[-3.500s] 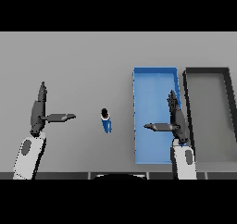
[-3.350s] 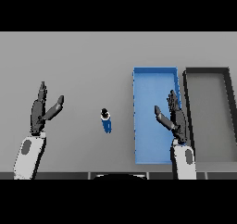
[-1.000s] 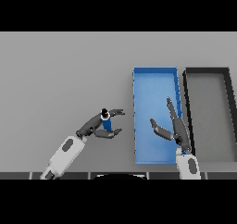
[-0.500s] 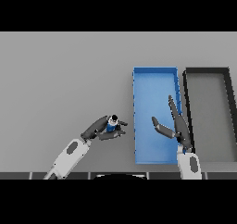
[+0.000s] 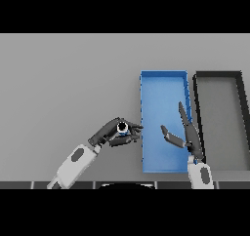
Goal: Pick up the blue pipe and place it into the blue bin.
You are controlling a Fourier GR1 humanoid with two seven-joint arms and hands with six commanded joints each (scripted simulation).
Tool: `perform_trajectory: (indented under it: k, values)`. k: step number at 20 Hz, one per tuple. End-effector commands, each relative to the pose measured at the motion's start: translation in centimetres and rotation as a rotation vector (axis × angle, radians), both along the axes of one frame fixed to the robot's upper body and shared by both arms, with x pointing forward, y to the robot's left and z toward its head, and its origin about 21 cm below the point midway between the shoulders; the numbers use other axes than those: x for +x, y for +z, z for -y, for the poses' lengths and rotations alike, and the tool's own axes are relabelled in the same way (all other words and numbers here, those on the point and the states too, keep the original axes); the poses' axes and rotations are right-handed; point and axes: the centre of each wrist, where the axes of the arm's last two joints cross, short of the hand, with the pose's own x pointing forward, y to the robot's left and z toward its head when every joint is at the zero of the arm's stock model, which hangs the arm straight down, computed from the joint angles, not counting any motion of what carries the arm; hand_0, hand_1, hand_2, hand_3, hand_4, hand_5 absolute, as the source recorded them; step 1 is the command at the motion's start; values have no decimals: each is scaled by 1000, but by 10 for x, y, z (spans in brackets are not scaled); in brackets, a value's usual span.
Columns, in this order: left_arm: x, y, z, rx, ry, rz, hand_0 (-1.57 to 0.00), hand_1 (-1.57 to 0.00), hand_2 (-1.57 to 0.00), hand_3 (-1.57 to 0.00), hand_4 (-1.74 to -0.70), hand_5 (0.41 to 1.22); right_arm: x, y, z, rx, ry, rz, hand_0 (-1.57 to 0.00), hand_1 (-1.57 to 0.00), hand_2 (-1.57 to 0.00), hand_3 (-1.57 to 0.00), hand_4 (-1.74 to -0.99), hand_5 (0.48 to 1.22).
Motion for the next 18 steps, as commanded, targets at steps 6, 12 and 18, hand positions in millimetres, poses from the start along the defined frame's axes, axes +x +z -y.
perform_trajectory:
  k: [6,12,18]
  values:
    - [-2,9,5,58,-4,-6,-1566,-1567,-1567,-1496,-1739,1219,3,4,2,-6,-25,0,1,1,1,1,-1127,605]
    - [1,9,1,72,-1,-9,-1570,-1570,-1570,-1495,-1741,1220,-2,4,0,36,-6,33,1,1,1,1,-1186,615]
    - [1,12,6,77,-12,-7,-1571,-1571,-1571,-1494,-1741,1221,5,65,14,187,371,88,1,1,1,1,-1282,537]
